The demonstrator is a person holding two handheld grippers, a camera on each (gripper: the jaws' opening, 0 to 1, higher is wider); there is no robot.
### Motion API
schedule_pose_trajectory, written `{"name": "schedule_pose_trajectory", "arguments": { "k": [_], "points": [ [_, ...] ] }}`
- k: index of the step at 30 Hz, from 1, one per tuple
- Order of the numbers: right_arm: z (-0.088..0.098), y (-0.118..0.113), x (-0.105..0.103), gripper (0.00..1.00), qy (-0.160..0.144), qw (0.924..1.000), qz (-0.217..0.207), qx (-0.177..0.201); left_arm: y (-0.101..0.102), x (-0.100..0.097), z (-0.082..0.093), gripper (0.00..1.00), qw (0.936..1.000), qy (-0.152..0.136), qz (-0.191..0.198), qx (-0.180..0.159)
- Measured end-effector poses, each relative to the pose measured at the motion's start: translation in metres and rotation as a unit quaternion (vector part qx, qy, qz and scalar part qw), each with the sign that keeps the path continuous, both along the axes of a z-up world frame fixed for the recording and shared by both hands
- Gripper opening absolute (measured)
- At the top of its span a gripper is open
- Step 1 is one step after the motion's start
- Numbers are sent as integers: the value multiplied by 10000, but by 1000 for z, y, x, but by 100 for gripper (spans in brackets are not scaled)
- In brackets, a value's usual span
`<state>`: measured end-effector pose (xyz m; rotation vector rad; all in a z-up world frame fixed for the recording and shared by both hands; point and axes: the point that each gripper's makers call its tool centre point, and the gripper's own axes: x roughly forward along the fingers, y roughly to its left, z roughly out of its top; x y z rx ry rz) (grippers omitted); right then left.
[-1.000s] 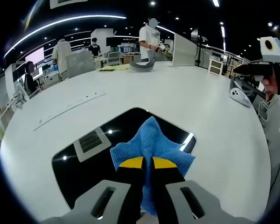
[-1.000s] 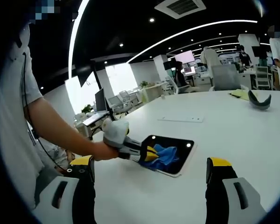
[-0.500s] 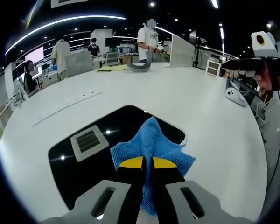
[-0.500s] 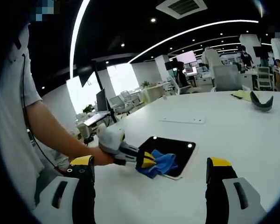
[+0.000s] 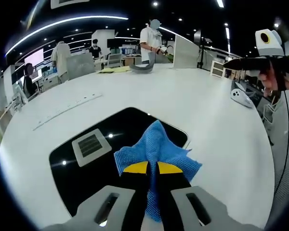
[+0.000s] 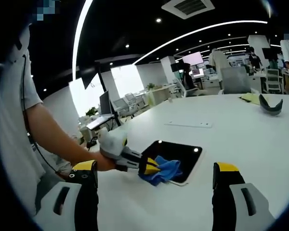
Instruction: Wipe the mirror surface with the cleaning cloth until all visible marks leave the cleaned area.
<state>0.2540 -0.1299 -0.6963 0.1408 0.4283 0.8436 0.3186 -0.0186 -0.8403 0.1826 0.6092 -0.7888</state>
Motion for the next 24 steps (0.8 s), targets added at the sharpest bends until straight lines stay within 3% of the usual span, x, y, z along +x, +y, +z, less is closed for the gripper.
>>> {"name": "schedule_pose_trajectory", "arguments": {
  "k": [24],
  "points": [
    [-2,1,-2,100,46,10000,15,-49,0,-4,0,3,9999,-40,-103,34]
  ]
}}
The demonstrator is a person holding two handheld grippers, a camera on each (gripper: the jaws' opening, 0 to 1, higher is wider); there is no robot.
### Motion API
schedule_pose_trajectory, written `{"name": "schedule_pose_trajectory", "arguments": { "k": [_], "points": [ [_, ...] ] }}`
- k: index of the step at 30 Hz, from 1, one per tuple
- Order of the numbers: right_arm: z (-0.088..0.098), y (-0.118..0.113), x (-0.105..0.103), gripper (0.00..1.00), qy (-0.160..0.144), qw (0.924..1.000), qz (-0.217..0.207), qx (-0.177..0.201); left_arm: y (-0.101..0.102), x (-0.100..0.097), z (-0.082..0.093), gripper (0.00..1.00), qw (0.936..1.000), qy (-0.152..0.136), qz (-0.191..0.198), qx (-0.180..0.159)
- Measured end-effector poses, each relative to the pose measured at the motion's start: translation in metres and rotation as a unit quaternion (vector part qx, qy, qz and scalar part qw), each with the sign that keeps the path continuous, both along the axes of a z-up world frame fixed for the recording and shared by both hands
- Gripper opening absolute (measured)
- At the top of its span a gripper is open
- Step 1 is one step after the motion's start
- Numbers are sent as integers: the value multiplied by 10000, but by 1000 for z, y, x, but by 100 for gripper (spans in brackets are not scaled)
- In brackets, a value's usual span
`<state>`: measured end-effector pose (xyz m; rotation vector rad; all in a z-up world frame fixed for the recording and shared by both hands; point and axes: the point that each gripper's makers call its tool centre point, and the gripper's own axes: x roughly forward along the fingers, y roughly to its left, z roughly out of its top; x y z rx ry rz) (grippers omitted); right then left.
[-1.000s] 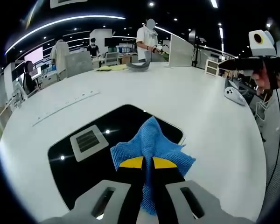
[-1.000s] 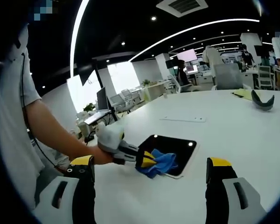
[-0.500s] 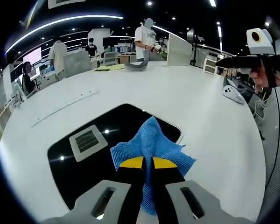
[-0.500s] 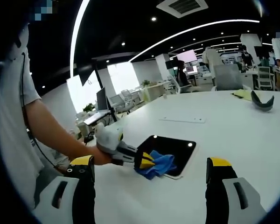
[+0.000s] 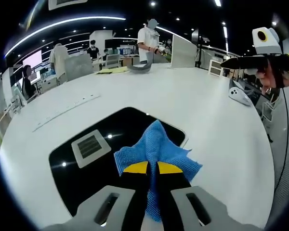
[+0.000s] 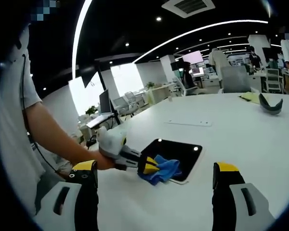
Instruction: Wipe the mirror surface with the cleaning cloth until all visible marks leave the cleaned area.
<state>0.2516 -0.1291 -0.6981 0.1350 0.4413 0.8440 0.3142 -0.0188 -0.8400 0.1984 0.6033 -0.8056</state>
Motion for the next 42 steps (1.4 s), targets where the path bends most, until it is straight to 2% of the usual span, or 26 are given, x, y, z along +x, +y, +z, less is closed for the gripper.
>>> {"name": "schedule_pose_trajectory", "arguments": {
  "k": [13,28,36,39,42],
  "points": [
    [1,2,1,100,-4,10000,-5,-36,3,-3,0,3,9998,-57,-179,20],
    [4,5,0,99,1,10000,16,-29,9,-6,0,3,9999,-46,-132,-54],
    [2,7,-1,99,43,10000,59,-24,14,-5,0,3,9998,24,49,-174],
    [-1,7,-1,99,70,10000,57,-26,20,-1,0,3,9993,101,246,-256],
    [-2,8,0,99,77,9999,73,-26,21,0,0,3,9994,85,236,-232]
  ]
}}
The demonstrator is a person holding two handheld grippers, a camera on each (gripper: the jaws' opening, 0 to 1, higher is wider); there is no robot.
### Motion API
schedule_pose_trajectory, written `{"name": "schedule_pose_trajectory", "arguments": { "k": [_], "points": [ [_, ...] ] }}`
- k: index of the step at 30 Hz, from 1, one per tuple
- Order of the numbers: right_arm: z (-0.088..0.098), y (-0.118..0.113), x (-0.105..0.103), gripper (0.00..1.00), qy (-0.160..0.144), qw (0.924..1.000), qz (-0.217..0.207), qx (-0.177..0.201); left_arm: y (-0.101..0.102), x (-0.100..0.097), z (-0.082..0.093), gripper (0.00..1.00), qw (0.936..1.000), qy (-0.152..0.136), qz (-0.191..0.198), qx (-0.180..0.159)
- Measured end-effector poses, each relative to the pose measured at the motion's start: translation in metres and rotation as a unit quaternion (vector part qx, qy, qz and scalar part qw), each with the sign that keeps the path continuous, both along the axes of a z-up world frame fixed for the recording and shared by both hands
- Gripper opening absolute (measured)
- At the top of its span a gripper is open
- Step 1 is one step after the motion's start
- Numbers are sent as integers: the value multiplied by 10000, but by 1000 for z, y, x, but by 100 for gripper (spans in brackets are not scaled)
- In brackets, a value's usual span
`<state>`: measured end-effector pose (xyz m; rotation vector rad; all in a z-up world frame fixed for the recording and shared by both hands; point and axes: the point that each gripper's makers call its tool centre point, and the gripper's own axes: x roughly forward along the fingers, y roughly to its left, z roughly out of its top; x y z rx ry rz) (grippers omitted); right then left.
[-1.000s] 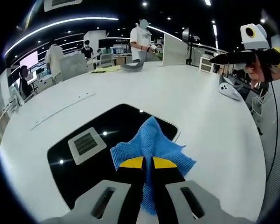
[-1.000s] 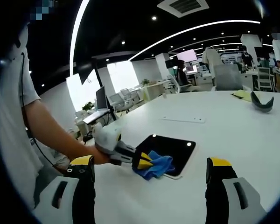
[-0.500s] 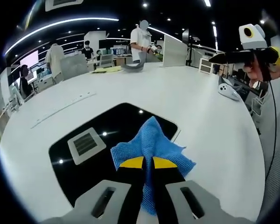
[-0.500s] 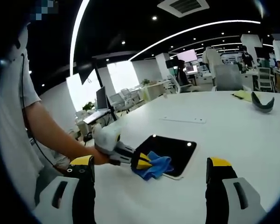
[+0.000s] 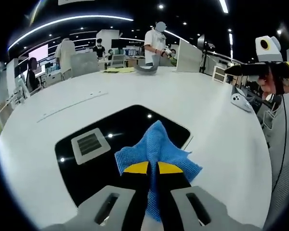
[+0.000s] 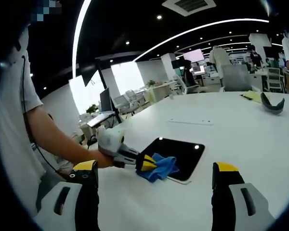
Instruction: Wipe the mirror surface with the cleaning cloth until all visible marks leave the cleaned area.
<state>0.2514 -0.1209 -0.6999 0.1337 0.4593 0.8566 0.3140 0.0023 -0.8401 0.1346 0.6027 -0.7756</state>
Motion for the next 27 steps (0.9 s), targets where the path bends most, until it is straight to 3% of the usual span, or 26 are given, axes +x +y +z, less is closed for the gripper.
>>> {"name": "schedule_pose_trajectory", "arguments": {
  "k": [27],
  "points": [
    [-7,-1,5,98,108,9999,7,-18,13,24,0,3,9999,-95,118,42]
  ]
}}
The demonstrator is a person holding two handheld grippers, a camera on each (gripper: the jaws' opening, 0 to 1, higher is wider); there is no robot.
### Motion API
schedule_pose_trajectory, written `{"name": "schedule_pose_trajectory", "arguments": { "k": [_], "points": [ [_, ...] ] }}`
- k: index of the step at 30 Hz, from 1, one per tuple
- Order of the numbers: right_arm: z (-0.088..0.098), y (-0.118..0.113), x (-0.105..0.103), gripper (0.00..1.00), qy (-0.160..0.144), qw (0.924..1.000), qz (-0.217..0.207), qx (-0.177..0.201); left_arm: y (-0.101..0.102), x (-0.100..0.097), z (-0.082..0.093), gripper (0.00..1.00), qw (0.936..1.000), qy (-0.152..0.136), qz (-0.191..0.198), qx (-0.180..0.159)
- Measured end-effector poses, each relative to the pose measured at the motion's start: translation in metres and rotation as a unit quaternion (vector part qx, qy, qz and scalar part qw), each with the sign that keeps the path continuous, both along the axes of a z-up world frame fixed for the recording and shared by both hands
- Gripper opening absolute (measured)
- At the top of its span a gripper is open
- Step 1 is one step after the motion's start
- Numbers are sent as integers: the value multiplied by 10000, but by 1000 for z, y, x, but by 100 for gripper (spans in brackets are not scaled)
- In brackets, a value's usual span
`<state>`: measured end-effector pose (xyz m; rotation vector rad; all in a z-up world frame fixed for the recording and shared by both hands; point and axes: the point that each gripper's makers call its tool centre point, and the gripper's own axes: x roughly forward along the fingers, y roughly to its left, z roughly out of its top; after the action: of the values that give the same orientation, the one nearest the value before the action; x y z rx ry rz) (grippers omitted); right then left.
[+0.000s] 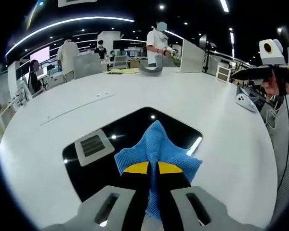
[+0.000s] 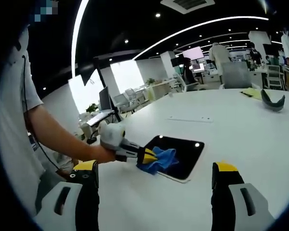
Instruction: Wipe the mirror surface with the cleaning cloth until all visible marks leave the cleaned area.
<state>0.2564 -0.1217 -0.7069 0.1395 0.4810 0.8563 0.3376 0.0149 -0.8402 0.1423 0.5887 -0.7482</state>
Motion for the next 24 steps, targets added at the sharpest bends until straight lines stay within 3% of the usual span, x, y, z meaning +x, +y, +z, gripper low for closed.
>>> {"name": "schedule_pose_trajectory", "arguments": {
  "k": [24],
  "points": [
    [-1,-2,4,97,23,10000,-81,-8,9,31,1,3,9999,-132,13,95]
  ]
}}
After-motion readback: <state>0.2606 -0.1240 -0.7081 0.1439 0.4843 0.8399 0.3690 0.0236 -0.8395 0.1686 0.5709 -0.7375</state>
